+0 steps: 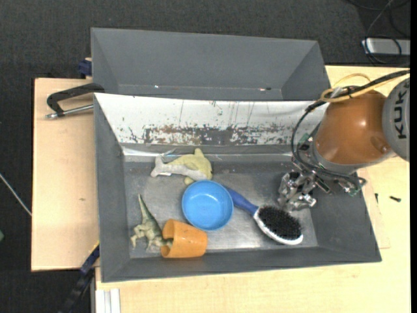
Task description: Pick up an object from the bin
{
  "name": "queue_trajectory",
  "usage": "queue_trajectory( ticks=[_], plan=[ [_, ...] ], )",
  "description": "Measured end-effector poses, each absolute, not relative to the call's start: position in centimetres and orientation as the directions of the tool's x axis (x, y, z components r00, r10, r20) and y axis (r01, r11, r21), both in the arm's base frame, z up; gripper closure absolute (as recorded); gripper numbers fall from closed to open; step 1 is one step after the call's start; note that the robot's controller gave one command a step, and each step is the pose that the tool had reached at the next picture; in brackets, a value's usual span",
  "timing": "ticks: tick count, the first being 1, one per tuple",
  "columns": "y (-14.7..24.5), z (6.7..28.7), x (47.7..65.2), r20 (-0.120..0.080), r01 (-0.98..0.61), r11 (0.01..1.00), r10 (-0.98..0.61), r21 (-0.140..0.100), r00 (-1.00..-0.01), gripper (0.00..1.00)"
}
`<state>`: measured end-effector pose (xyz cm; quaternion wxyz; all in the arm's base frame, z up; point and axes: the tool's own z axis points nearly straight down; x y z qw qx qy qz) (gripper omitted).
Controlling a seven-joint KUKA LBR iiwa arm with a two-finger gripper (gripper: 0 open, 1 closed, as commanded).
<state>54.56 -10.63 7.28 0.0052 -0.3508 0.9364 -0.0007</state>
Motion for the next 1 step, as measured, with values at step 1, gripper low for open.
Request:
queue_trajectory(
  ticks=[1],
  plan=[
    [-10.88,7.25,54.4,-0.002,-0.656,0.755,-0.656,-0.003,-0.755,0.0]
  ],
)
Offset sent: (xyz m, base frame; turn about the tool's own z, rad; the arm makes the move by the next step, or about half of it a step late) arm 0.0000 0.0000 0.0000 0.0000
